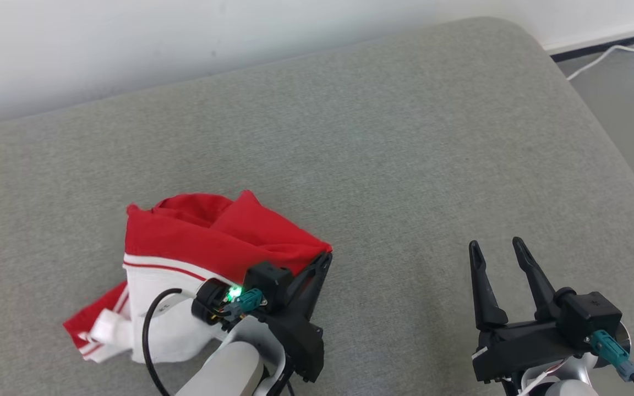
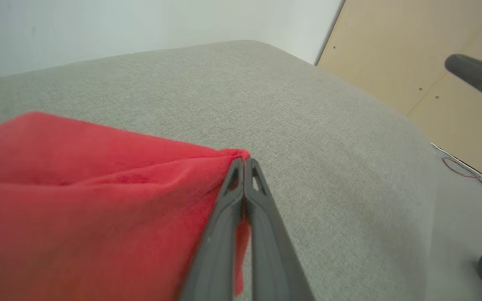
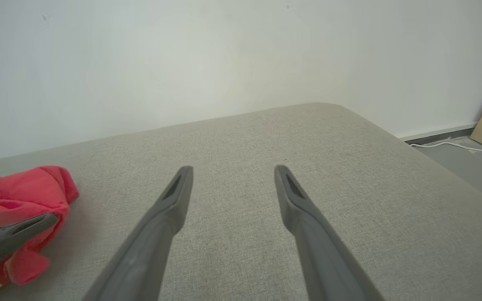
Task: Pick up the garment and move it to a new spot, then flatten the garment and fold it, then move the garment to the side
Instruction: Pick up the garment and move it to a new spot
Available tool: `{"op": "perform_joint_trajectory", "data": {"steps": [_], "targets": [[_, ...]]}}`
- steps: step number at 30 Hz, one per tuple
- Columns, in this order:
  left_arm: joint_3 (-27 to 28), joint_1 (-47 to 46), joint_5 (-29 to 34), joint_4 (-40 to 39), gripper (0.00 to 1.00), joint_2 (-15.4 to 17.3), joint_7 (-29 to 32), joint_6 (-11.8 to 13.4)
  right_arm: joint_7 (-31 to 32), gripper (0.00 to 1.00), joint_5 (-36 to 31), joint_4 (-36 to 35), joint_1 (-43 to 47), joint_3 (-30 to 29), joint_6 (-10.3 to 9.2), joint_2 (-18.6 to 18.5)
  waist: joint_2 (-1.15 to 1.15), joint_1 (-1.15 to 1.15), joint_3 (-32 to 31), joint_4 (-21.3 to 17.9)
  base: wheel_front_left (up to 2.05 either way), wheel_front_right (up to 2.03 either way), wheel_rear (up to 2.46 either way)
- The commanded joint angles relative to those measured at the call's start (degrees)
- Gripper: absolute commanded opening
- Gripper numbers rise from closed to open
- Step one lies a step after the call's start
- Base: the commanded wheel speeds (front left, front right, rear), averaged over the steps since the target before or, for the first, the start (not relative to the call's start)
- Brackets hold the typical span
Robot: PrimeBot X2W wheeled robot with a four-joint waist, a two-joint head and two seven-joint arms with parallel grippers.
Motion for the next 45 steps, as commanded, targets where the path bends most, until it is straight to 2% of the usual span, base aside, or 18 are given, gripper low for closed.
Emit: {"op": "perform_joint_trajectory", "data": {"steps": [1, 5, 8, 12, 18, 24, 27, 32, 38, 45], "targets": [[-0.9, -1.1, -1.0, 0.2, 1.00, 0.0, -0.8, 0.2, -0.5, 1.00, 0.3, 0.1, 0.3, -0.2, 0.04, 0.1, 0.00, 0.00, 0.5, -1.1, 0.00, 0.00, 0.00], [-3.1, -2.6, -3.1, -2.1, 1.00, 0.1, -3.7, 1.0, -0.7, 1.00, -0.3, 0.3, 0.4, -1.0, 0.04, 0.3, 0.00, 0.00, -0.7, 1.0, 0.00, 0.00, 0.00], [-2.1, -2.6, -3.1, -4.1, 1.00, 0.2, -5.0, 2.1, -0.5, 1.00, -0.8, 0.1, 0.5, -1.5, 0.04, 0.3, 0.00, 0.00, -1.3, 2.5, 0.00, 0.00, 0.00], [0.7, -1.5, -3.3, -7.8, 1.00, 2.3, -6.5, 4.2, -0.2, 1.00, -1.2, -0.4, 0.4, -1.9, 0.04, 0.4, 0.00, 0.00, -2.0, 4.7, 0.00, 0.00, 0.00], [7.6, 1.2, -4.0, -13.5, 1.00, 6.6, -7.8, 8.4, 0.3, 1.00, -1.7, -1.4, 0.3, -1.7, 0.04, -0.1, 0.00, 0.00, -2.6, 7.9, 0.00, 0.00, 0.00], [18.3, 6.4, -4.5, -18.9, 1.00, 10.1, -8.4, 13.2, 0.6, 1.00, -1.9, -1.8, 0.5, -1.1, 0.04, -0.7, 0.00, 0.00, -3.9, 10.7, 0.00, 0.00, 0.00], [23.3, 10.4, -3.1, -22.2, 1.00, 11.2, -8.5, 14.1, 0.9, 1.00, -1.9, -1.7, 1.1, -0.9, 0.04, -0.8, 0.00, 0.00, -4.9, 11.8, 0.00, 0.00, 0.00], [27.9, 17.2, -0.7, -26.6, 1.00, 12.2, -8.5, 13.4, 1.2, 1.00, -1.9, -1.7, 2.1, -0.3, 0.04, -1.0, 0.00, 0.00, -6.7, 12.9, 0.00, 0.00, 0.00], [27.2, 23.8, 3.3, -27.8, 1.00, 15.0, -8.5, 12.4, 2.2, 1.00, -2.3, -2.1, 3.8, 0.2, 0.04, -0.9, 0.00, 0.00, -8.3, 13.7, 0.00, 0.00, 0.00], [25.9, 27.7, 3.5, -26.9, 1.00, 15.8, -7.5, 12.6, 3.2, 1.00, -2.6, -2.7, 5.8, 0.1, 0.04, -0.7, 0.00, 0.00, -9.5, 14.1, 0.00, 0.00, 0.00]]}}
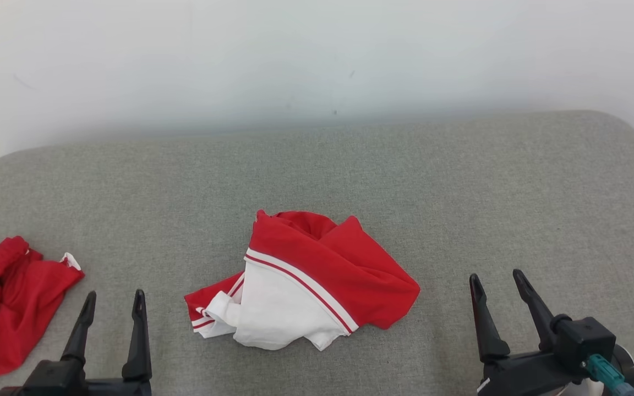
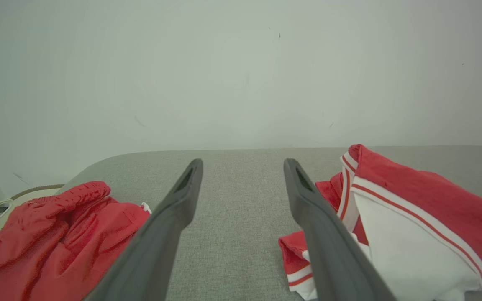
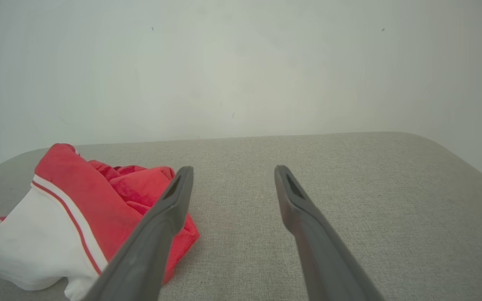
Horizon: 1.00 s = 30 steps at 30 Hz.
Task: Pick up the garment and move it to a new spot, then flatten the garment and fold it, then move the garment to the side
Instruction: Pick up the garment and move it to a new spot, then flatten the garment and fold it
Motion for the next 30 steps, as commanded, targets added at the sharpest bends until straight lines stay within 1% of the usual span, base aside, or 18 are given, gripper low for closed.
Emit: {"op": "perform_joint_trajectory", "data": {"steps": [1, 11, 16, 19, 20, 21, 26, 27, 30], "targets": [[-0.1, 0.9, -0.5, 0.2, 1.00, 0.4, 0.1, -0.2, 0.2, 1.00, -0.5, -0.3, 0.8, 0.0, 0.04, 0.0, 0.00, 0.01, -0.3, 0.2, 0.00, 0.00, 0.00], [-0.2, 1.3, -1.2, 0.5, 1.00, -0.1, -0.2, -0.3, 1.2, 1.00, -0.6, -1.4, 2.4, -0.3, 0.04, 0.3, 0.00, 0.01, -0.6, 0.3, 0.00, 0.00, 0.00], [-0.4, 0.3, -1.3, 0.3, 1.00, -0.5, -0.3, -0.2, 1.8, 1.00, -0.6, -2.1, 1.7, 0.6, 0.04, -0.4, 0.00, 0.01, 0.1, 1.8, 0.00, 0.00, 0.00], [-1.3, -0.5, -1.0, 0.2, 1.00, -1.3, -0.3, -0.3, 3.4, 1.00, 0.4, -2.3, 0.2, 5.4, 0.04, -2.5, 0.00, 0.01, 1.1, 4.5, 0.00, 0.00, 0.00], [-2.0, -1.1, -1.0, 0.7, 1.00, -1.9, -0.4, -0.5, 5.2, 1.00, 1.4, -1.4, -1.1, 10.9, 0.04, -4.7, 0.00, 0.01, 1.7, 6.9, 0.00, 0.00, 0.00], [-2.2, -1.3, -1.0, 0.8, 1.00, -2.2, -0.5, -0.6, 5.7, 1.00, 1.8, -1.1, -1.7, 12.8, 0.04, -5.4, 0.00, 0.01, 1.9, 7.8, 0.00, 0.00, 0.00], [-3.5, -2.2, -0.8, 1.8, 1.00, -3.3, -0.6, -1.4, 8.0, 1.00, 3.7, 1.9, -5.1, 22.0, 0.04, -9.0, 0.00, 0.01, 3.0, 11.5, 0.00, 0.00, 0.00], [-3.8, -2.6, -0.9, 2.3, 1.00, -3.8, -0.6, -1.7, 8.4, 1.00, 4.0, 3.7, -6.9, 25.2, 0.04, -10.2, 0.00, 0.01, 3.4, 12.6, 0.00, 0.00, 0.00], [-4.1, -3.0, -0.8, 3.0, 1.00, -4.5, -0.7, -1.9, 8.6, 1.00, 4.4, 6.7, -9.6, 29.0, 0.04, -11.6, 0.00, 0.01, 3.9, 13.8, 0.00, 0.00, 0.00]]}}
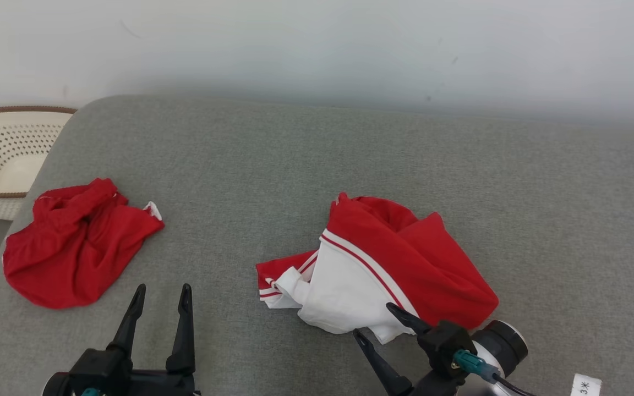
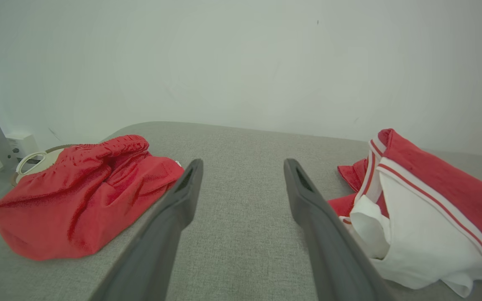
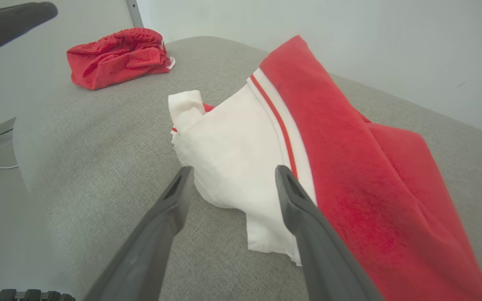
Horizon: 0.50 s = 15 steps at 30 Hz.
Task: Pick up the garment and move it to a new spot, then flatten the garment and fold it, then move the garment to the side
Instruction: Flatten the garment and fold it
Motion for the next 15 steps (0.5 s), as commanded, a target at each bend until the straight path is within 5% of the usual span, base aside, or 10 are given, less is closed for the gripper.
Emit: {"op": "perform_joint_trajectory", "data": {"steps": [1, 14, 15], "targets": [[-0.3, -0.7, 0.5, 0.7, 1.00, -0.4, -0.2, -0.4, 0.1, 1.00, -0.1, 2.1, -2.4, 2.2, 0.02, -1.1, 0.00, 0.00, 1.6, 2.8, 0.00, 0.00, 0.00], [-0.1, -2.5, 1.6, 2.5, 1.00, -3.2, -0.5, -2.0, 1.5, 1.00, -5.8, 16.6, -12.8, 9.2, 0.02, -2.0, 0.00, 0.00, 3.4, 4.6, 0.00, 0.00, 0.00], [0.0, -2.5, 1.8, 2.4, 1.00, -3.4, -0.5, -2.2, 1.5, 0.85, -5.8, 17.4, -13.3, 9.5, 0.02, -1.9, 0.00, 0.00, 3.5, 4.6, 0.00, 0.00, 0.00]]}}
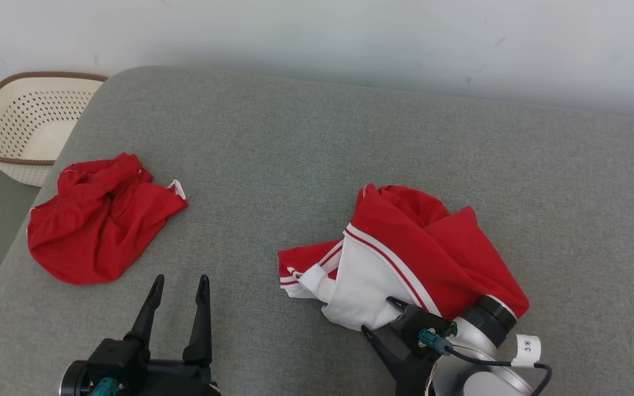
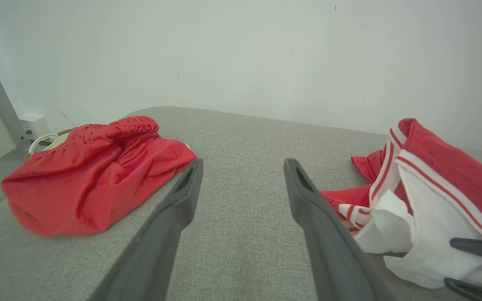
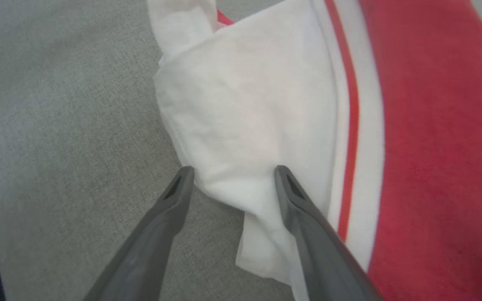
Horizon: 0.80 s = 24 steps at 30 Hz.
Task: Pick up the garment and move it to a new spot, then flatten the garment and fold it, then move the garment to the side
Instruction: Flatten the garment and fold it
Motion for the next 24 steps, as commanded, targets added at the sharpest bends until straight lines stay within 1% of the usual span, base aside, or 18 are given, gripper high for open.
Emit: {"op": "perform_joint_trajectory", "data": {"steps": [1, 2, 3, 8, 12, 14, 18, 21, 22, 24], "targets": [[0.3, -0.3, 0.3, 0.0, 1.00, -0.1, -0.4, -0.3, -0.2, 0.47, -0.1, 1.0, -0.9, 0.4, 0.02, 0.3, 0.00, -0.01, 0.2, 0.0, 0.00, 0.00, 0.00], [0.5, -0.3, 0.5, 0.0, 1.00, -0.3, -0.4, -0.5, -0.3, 0.25, 0.1, 1.6, -1.2, 0.6, 0.02, 0.4, 0.00, -0.01, 0.3, 0.0, 0.00, 0.00, 0.00], [0.6, -0.3, 0.7, 0.0, 1.00, -0.5, -0.4, -0.6, -0.5, 0.00, 0.4, 2.2, -1.5, 0.6, 0.02, 0.6, 0.00, -0.01, 0.3, 0.0, 0.00, 0.00, 0.00], [1.3, -0.2, 1.5, 0.0, 1.00, -1.0, -0.4, -1.1, -1.3, 0.00, 2.8, 1.5, -1.7, -0.5, 0.02, 0.6, 0.00, -0.01, 0.6, -0.5, 0.00, 0.00, 0.00], [2.1, 0.3, 2.2, 0.0, 1.00, -1.2, -0.4, -1.3, -1.6, 0.00, 4.8, -2.1, 0.0, -2.7, 0.02, -0.2, 0.00, -0.01, 0.7, -1.5, 0.00, 0.00, 0.00], [2.6, 0.5, 2.2, 0.1, 1.00, -1.2, -0.4, -1.4, -2.0, 0.00, 5.3, -4.8, 0.8, -4.8, 0.02, -0.6, 0.00, -0.01, 0.7, -2.1, 0.00, 0.00, 0.00], [3.5, 0.5, 2.8, -0.1, 1.00, -1.1, -0.4, -1.5, -3.3, 0.00, 7.1, -10.3, 3.3, -11.7, 0.02, -0.1, 0.00, -0.01, 0.8, -3.8, 0.00, 0.00, 0.00], [4.0, 0.4, 3.0, 0.0, 1.00, -0.9, -0.4, -1.7, -4.4, 0.00, 8.0, -13.5, 5.5, -18.7, 0.02, 1.4, 0.00, -0.01, 0.9, -5.2, 0.00, 0.00, 0.00], [4.1, 0.2, 3.1, 0.0, 1.00, -0.9, -0.4, -1.7, -4.7, 0.00, 9.3, -14.1, 6.5, -21.1, 0.02, 2.4, 0.00, -0.01, 1.0, -5.6, 0.00, 0.00, 0.00], [4.2, 0.0, 3.3, 0.1, 1.00, -0.8, -0.4, -1.8, -5.3, 0.00, 9.4, -14.7, 7.6, -25.5, 0.02, 3.5, 0.00, -0.01, 1.2, -6.5, 0.00, 0.00, 0.00]]}}
